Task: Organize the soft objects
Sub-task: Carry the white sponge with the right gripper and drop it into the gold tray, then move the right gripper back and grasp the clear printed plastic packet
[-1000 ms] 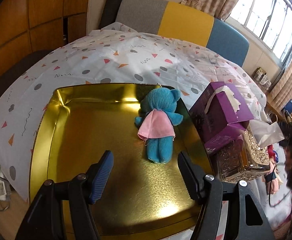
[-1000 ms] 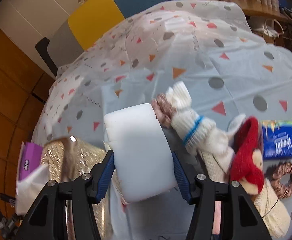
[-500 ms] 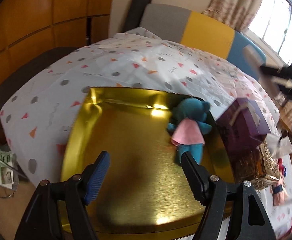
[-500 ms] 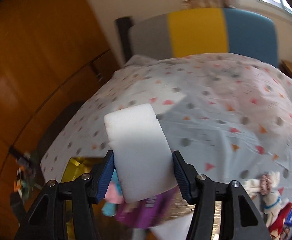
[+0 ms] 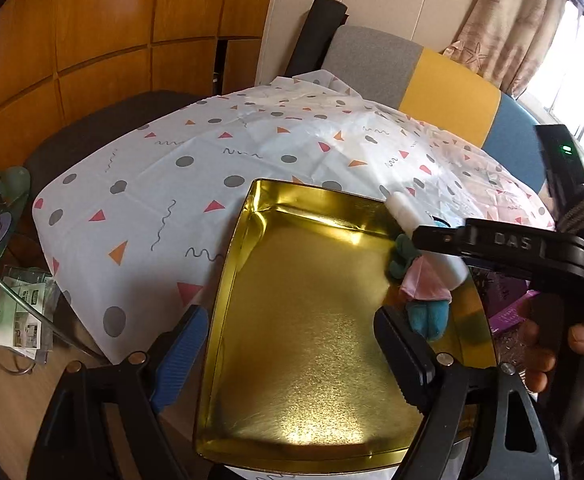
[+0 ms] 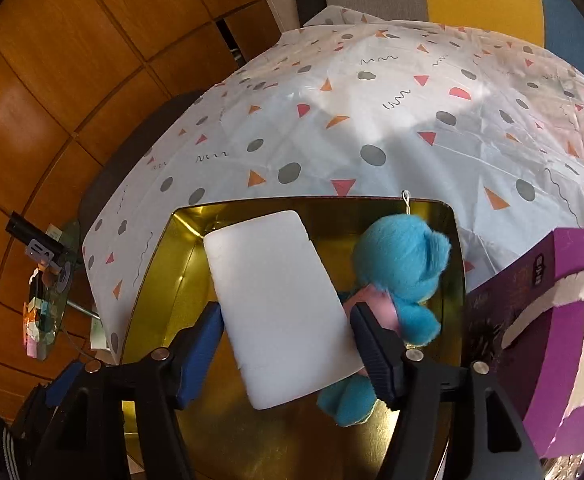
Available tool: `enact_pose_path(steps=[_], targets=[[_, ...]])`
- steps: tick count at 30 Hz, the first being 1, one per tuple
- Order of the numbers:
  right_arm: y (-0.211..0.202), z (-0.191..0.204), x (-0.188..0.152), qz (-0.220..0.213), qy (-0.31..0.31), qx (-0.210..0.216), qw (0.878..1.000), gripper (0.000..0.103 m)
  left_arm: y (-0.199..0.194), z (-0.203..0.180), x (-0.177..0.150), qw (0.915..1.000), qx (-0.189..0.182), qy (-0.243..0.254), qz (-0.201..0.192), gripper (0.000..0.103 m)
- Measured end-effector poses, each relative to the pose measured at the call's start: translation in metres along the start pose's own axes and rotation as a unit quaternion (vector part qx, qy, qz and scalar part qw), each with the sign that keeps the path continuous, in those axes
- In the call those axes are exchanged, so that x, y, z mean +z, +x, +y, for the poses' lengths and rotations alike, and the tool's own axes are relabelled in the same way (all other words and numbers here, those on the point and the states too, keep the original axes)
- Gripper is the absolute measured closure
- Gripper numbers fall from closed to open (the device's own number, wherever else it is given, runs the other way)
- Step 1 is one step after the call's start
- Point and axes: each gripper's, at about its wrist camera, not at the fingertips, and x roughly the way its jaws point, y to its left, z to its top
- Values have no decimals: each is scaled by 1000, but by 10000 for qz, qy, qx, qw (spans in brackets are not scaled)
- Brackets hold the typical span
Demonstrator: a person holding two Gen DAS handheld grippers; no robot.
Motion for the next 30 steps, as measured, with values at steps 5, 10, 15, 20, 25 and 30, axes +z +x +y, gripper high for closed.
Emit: enact_pose_path(steps=[5,10,15,20,25,30], targets=[[-29,-3,-12,-389,-185,-156,9990,35,0,-7,-2,10000,25,41,-13,12],[-37,-7,-11,-492,-163,172,9985,22,-1,-14,-6,9999,-29,97,17,12],[-39,-8,-8,-584,-15,189,9981,22,-8,-14,-8,9999,-70,133,-52,12],[-66,-19,-22,-801,-112,-57,9967,22,-9,-21,-10,9997,-102,207,-50,12],[-109,-43,-39,-1282,-154,-540,9902,22,-15,-34,-11,9987,-84,477,-160,12],[-151,-93,-54,-1624,198,-940,9820,22,-17,-42,-13,9978,-88,632,-181,12]])
